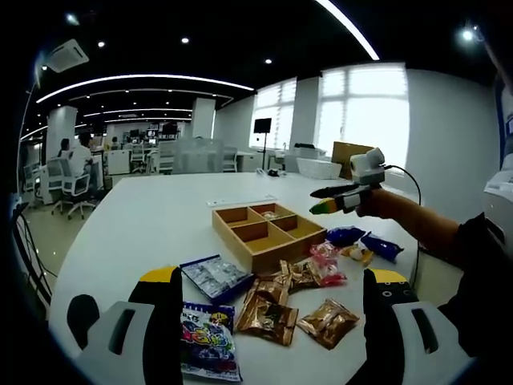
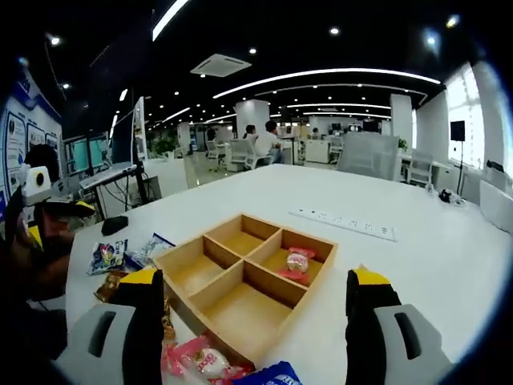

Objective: Pick up the scattered marshmallows, QQ candies, Oreo cookies, and mixed nuts on the table and sort them into separate containers

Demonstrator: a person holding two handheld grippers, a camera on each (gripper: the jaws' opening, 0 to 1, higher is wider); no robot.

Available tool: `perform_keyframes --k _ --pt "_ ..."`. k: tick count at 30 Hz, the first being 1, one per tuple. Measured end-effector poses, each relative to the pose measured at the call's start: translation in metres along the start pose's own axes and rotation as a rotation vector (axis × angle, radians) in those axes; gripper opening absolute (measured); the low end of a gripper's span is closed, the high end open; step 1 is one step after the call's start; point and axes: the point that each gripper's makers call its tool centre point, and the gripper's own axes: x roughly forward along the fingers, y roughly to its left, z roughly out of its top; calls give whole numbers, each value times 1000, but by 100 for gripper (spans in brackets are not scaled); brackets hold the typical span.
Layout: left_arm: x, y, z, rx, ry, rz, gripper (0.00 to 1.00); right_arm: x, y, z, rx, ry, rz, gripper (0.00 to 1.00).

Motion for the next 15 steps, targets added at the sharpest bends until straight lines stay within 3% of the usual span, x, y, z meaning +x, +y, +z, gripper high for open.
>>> perform_keyframes --k 15 --pt "0 -1 2 5 3 -1 97 -62 38 -3 -36 -35 40 88"
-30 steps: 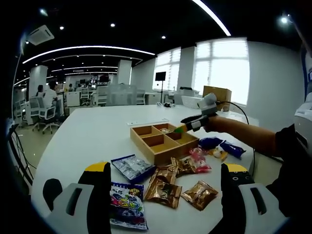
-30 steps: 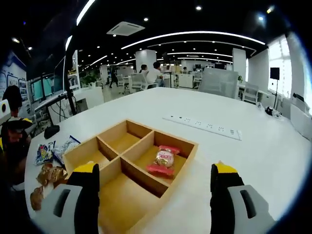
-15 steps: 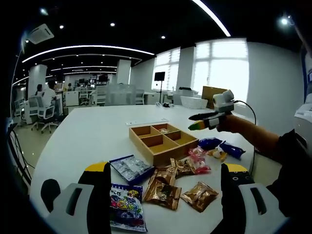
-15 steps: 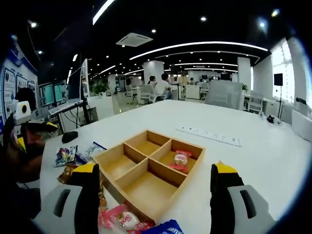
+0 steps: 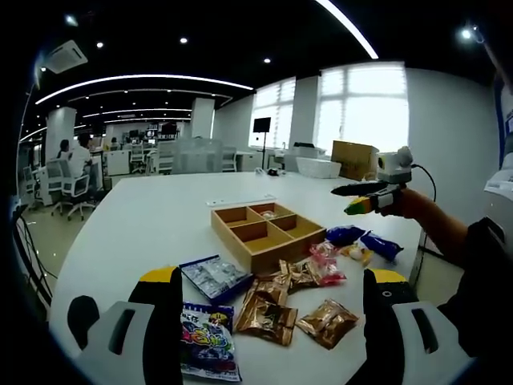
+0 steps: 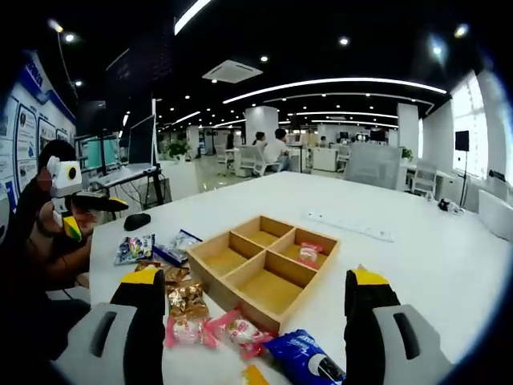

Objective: Pick up the scattered marshmallows, QQ candies, Oreo cookies, and mixed nuts on the table and sort them into separate containers

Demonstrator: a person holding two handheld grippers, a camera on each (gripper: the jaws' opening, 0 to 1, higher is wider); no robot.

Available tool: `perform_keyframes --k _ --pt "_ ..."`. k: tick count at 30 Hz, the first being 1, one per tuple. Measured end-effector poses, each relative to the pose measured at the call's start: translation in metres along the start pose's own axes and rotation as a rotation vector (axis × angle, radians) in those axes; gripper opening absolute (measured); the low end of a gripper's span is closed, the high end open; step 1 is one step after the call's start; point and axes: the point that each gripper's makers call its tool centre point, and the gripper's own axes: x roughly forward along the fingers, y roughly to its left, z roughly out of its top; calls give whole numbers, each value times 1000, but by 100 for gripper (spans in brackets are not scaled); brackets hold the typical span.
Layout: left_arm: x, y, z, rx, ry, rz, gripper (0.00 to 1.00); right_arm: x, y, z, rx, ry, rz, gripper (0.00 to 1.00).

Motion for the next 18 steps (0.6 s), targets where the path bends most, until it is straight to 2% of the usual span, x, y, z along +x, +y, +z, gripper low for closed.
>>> perform_keyframes --k 9,18 --pt "2 -1 0 -2 -1 -4 97 -27 29 -8 -1 -8 41 88" --pt "2 -1 -2 -5 5 -8 97 -43 46 -21 4 11 63 87"
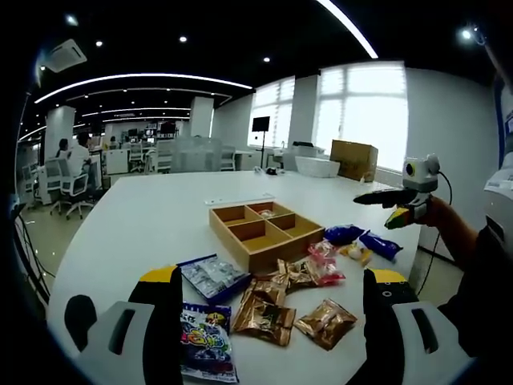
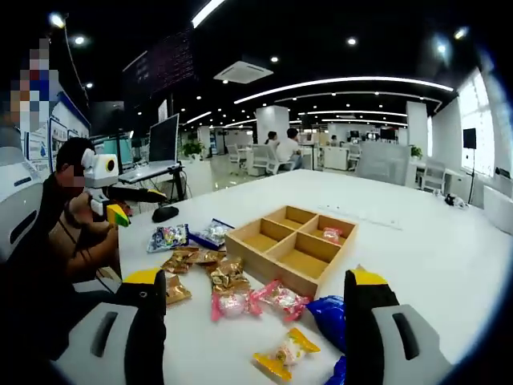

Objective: Pick up the scattered marshmallows, QQ candies, Oreo cookies, and mixed nuts on the table and sort them into separate containers

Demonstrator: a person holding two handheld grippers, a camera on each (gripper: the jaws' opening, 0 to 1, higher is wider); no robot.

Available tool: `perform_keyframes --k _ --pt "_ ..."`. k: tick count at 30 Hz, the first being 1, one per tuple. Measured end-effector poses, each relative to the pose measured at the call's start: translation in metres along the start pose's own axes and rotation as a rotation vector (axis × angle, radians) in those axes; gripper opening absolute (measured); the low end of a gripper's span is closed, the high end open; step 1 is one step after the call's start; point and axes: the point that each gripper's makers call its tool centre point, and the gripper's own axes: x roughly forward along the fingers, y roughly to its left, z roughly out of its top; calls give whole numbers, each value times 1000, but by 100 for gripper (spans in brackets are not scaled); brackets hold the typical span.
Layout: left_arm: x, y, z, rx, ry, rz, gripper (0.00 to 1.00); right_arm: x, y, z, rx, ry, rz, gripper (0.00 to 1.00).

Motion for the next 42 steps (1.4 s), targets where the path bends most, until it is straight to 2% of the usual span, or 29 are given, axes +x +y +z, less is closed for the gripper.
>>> perform_keyframes --k 8,17,22,31,42 --pt "-1 3 -1 0 5 6 97 -14 -1 10 4 -39 -13 86" --pt "-1 3 1 3 1 7 97 -20 2 8 8 -45 -15 84" --pt "0 3 0 3 4 5 97 -30 -5 12 17 -63 -39 84" --pt "1 0 2 8 2 -3 97 -33 -14 2 40 -54 -61 83" --pt "1 0 -2 0 7 1 97 -33 -15 1 49 -58 -64 83"
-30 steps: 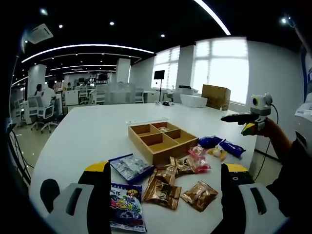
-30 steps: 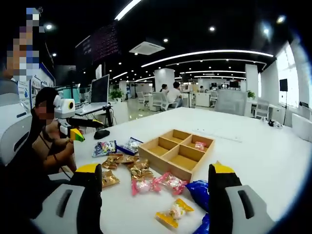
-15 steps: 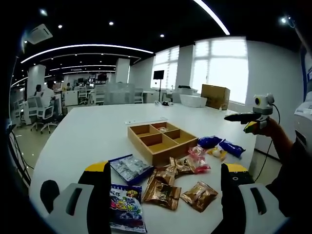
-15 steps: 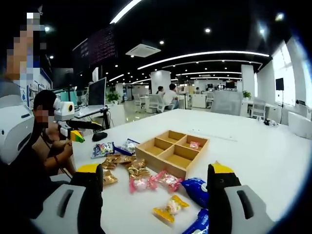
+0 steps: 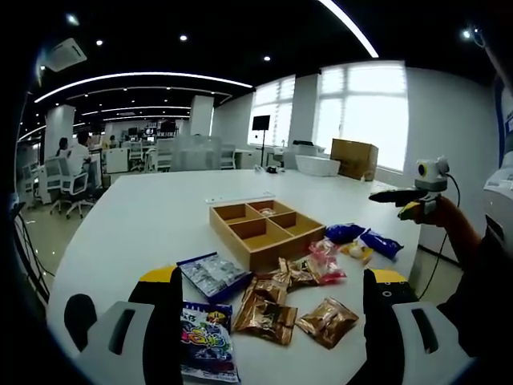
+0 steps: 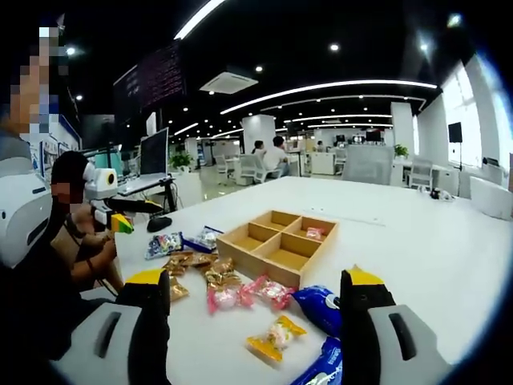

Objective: Pick up the scattered marshmallows, QQ candies, Oreo cookies, and mixed nuts on the table and sort them into separate containers

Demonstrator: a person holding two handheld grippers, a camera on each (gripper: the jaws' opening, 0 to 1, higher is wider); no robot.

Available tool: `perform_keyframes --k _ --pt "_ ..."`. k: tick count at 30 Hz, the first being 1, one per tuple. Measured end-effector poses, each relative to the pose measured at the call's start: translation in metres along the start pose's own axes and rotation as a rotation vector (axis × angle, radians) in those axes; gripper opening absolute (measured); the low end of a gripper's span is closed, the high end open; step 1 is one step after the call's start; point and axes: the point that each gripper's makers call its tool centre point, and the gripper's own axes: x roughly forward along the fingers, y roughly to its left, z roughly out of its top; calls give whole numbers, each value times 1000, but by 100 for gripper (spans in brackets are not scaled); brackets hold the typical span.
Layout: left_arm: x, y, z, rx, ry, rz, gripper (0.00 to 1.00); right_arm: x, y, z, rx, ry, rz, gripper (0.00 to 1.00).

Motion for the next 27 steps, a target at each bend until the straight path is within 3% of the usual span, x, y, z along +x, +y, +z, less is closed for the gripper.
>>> perform_keyframes --k 27 --pt "2 0 -4 -5 6 -1 97 16 11 -14 23 33 66 74"
